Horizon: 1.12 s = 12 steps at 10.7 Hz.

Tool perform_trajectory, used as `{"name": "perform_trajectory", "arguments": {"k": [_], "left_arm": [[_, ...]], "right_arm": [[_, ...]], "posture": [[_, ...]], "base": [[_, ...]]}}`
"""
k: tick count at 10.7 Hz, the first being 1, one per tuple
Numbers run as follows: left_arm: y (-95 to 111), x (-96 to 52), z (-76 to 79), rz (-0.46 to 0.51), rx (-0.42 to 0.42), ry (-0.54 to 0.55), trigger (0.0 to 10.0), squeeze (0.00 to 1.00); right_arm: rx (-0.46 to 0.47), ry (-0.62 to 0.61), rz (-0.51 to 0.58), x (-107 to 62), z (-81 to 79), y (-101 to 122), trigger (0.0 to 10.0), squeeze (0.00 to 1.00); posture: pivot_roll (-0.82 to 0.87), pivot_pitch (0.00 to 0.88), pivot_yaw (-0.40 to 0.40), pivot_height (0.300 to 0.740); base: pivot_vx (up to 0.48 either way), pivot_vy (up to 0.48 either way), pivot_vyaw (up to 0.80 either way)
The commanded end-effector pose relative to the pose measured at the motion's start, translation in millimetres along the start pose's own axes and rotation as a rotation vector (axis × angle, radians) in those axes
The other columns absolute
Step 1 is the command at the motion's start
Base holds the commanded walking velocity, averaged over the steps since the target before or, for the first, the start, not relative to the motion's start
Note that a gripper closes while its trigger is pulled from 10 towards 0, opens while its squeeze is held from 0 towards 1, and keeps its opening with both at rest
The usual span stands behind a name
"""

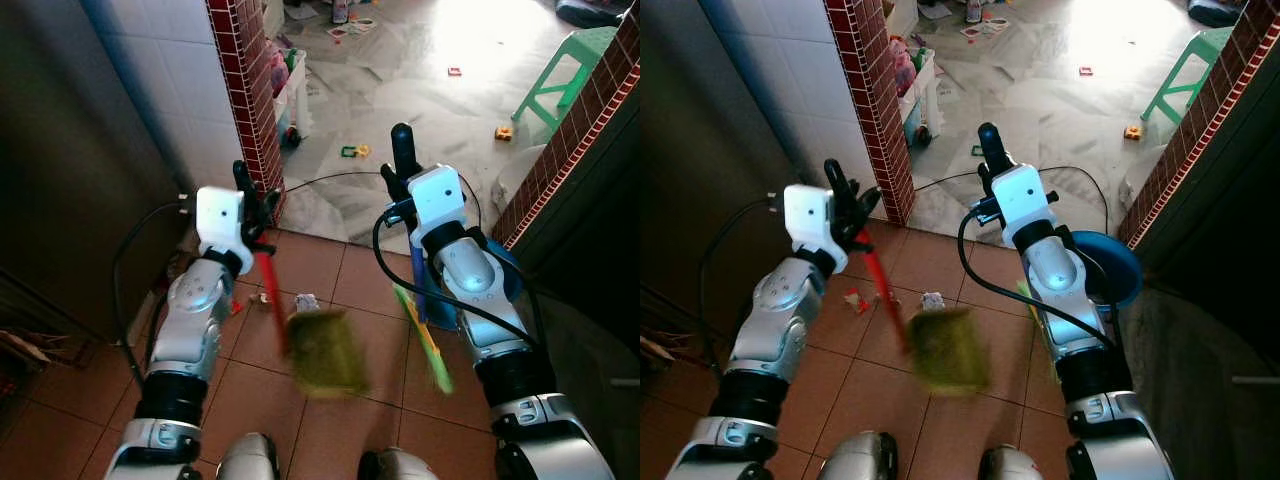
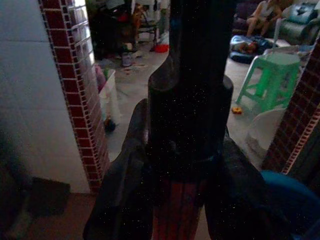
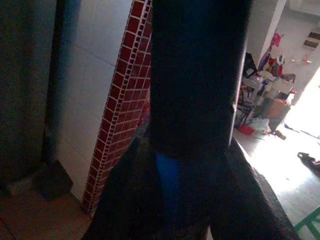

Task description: Sweep floor

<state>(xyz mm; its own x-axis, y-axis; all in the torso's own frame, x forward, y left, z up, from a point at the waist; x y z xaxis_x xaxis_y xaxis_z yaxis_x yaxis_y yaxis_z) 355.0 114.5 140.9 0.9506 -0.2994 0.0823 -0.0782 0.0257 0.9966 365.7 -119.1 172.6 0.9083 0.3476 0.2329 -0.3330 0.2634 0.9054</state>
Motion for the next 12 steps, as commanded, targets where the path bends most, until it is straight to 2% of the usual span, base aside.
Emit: {"name": "perform_trajectory", "arguments": {"k": [1, 4, 6, 7, 9, 10, 12], "left_arm": [[14.8, 1.0, -3.3, 0.038, 0.019, 0.007, 10.0, 0.0], [-5.8, -15.2, -16.4, -0.043, 0.117, 0.001, 10.0, 0.0], [-6.2, -22.8, -32.8, -0.05, 0.134, 0.041, 10.0, 0.0], [-11.4, -24.7, -34.2, -0.066, 0.143, 0.042, 10.0, 0.0], [-36.6, -21.8, -26.6, -0.111, 0.11, 0.049, 10.0, 0.0], [-47.3, -17.8, -21.2, -0.137, 0.066, 0.053, 10.0, 0.0], [-68.9, -11.1, -2.0, -0.201, 0.007, 0.04, 10.0, 0.0]], "right_arm": [[-0.037, 0.006, 0.031, 5.1, -2.4, 7.6, 10.0, 0.0], [-0.036, 0.015, -0.008, 1.1, -7.2, -3.2, 10.0, 0.0], [-0.026, 0.025, -0.026, -2.5, -10.9, -9.1, 10.0, 0.0], [-0.012, 0.028, -0.036, -3.2, -13.2, -11.5, 10.0, 0.0], [0.151, -0.007, -0.103, -2.7, -21.9, -20.7, 10.0, 0.0], [0.198, -0.027, -0.12, -2.4, -21.8, -22.2, 10.0, 0.0], [0.374, -0.103, -0.181, -1.5, -13.1, -29.8, 10.0, 0.0]], "posture": [[-0.02, 0.041, 0.042, 0.74], [-0.01, 0.049, 0.039, 0.74], [-0.01, 0.052, 0.032, 0.74], [-0.01, 0.052, 0.03, 0.74], [-0.01, 0.056, 0.027, 0.74], [-0.03, 0.058, 0.023, 0.74], [-0.05, 0.057, 0.024, 0.74]], "base": [[0.0, 0.0, 0.0], [0.0, 0.0, 0.0], [0.0, 0.0, 0.0], [0.0, 0.0, 0.0], [0.0, 0.0, 0.0], [0.0, 0.0, 0.0], [0.0, 0.0, 0.0]]}}
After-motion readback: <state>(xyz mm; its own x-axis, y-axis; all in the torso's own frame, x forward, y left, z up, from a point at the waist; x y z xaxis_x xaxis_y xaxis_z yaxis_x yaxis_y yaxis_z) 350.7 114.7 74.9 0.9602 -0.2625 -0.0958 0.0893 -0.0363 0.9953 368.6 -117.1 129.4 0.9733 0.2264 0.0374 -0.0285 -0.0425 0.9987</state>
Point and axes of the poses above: a point about 5 cm out from each wrist's last joint towards the gripper, its own x axis pointing out of the wrist towards the gripper, its own y axis along the axis of the wrist's last joint, z = x × y, the point moved 3 cm from there along x, pointing out of the wrist towards the gripper, and after that the axes turned 2 degrees about x, right-handed, at the moved point
